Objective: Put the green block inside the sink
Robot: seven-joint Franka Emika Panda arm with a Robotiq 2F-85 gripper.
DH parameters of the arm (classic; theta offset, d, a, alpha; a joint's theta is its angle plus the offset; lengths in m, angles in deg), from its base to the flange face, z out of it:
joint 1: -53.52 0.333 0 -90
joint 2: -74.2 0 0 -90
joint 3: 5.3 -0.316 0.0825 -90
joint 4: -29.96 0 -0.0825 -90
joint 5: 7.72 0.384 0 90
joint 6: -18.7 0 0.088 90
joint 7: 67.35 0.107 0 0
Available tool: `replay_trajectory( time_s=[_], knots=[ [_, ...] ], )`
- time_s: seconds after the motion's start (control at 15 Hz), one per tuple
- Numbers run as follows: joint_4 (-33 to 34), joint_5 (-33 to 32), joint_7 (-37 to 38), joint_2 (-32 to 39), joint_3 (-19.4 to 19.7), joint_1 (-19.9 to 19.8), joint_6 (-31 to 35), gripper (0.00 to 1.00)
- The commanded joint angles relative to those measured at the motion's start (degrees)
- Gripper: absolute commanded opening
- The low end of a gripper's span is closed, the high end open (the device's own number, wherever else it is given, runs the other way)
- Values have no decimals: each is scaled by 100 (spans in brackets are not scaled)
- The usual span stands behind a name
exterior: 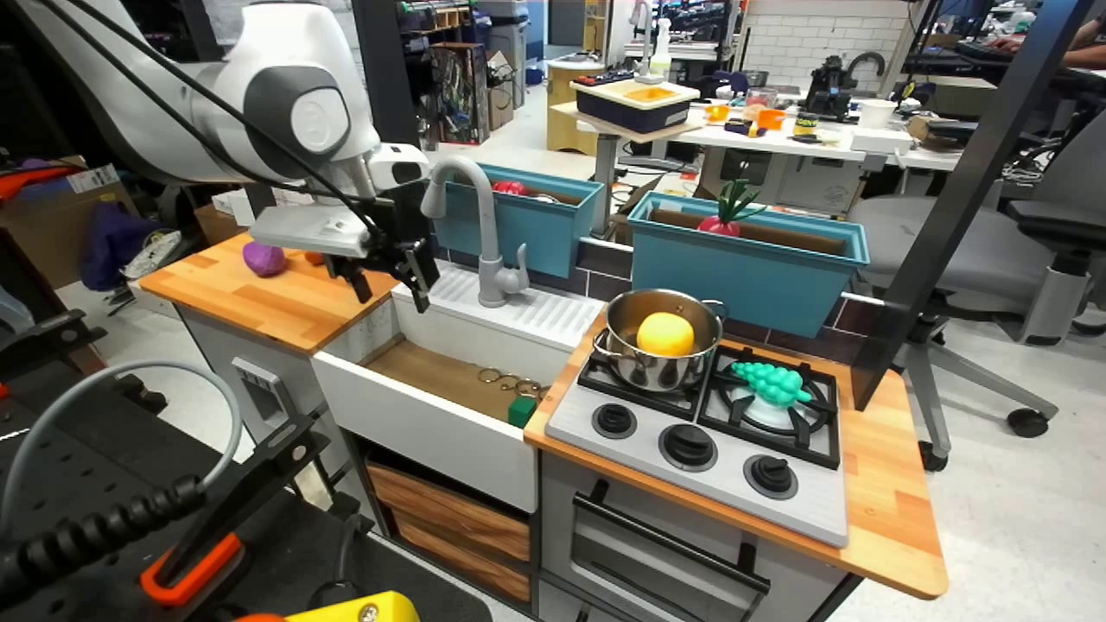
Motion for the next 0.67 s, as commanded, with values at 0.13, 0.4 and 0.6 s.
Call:
replay_trajectory(
  time_s=[0.13,0.4,0.6],
  knots=[
    [-1965,443,-342,-1488,-830,-373,409,100],
    [-1943,721,-258,-1507,-1098,-389,47,100],
    [-1858,701,-216,-1453,-966,-302,51,100]
  ],
)
